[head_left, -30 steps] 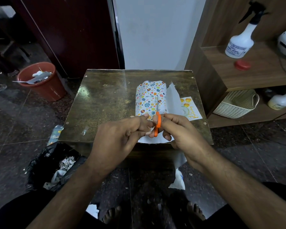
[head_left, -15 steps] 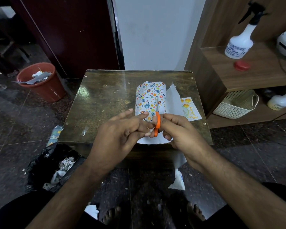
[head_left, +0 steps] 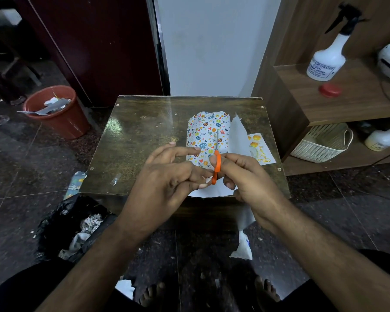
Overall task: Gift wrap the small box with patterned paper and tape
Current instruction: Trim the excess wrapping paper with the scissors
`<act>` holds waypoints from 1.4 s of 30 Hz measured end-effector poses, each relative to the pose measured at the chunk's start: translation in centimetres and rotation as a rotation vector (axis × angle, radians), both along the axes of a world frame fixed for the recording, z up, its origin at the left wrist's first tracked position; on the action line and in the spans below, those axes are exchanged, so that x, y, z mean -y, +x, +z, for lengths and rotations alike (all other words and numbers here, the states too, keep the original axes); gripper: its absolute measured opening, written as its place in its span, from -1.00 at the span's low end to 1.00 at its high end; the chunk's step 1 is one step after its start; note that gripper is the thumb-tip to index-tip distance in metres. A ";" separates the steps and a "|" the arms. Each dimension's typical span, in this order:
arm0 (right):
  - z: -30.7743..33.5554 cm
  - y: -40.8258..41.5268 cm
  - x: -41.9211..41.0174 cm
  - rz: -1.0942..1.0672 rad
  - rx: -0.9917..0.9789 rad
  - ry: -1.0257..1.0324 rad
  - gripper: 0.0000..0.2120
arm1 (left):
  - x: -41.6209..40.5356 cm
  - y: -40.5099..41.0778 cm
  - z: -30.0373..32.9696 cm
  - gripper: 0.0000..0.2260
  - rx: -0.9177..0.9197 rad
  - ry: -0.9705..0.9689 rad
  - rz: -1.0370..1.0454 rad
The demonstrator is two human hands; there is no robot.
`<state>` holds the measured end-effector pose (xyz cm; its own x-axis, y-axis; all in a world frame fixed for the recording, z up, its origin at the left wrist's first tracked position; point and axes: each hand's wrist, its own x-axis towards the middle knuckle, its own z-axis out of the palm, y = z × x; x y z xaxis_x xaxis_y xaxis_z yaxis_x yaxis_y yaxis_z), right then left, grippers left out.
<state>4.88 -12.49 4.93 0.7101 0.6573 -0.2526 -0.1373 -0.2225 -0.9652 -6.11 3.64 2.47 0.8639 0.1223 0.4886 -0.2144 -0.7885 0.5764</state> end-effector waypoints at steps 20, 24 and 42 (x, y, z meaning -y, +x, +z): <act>-0.2 0.2 0.0 -0.024 0.005 -0.003 -0.67 | 0.1 0.0 -0.1 -0.83 -0.006 -0.008 -0.020; -0.1 0.2 0.0 -0.023 0.013 0.016 -0.68 | 0.0 0.0 -0.1 -0.84 -0.020 -0.024 -0.020; -0.2 0.5 0.0 -0.059 0.002 0.009 -0.69 | 0.5 -0.1 0.4 -0.85 -0.056 -0.054 -0.018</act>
<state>5.37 -12.48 4.72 0.7480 0.6167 -0.2452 -0.1476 -0.2056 -0.9674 -6.23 3.17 2.85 0.8922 0.1312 0.4321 -0.1943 -0.7522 0.6296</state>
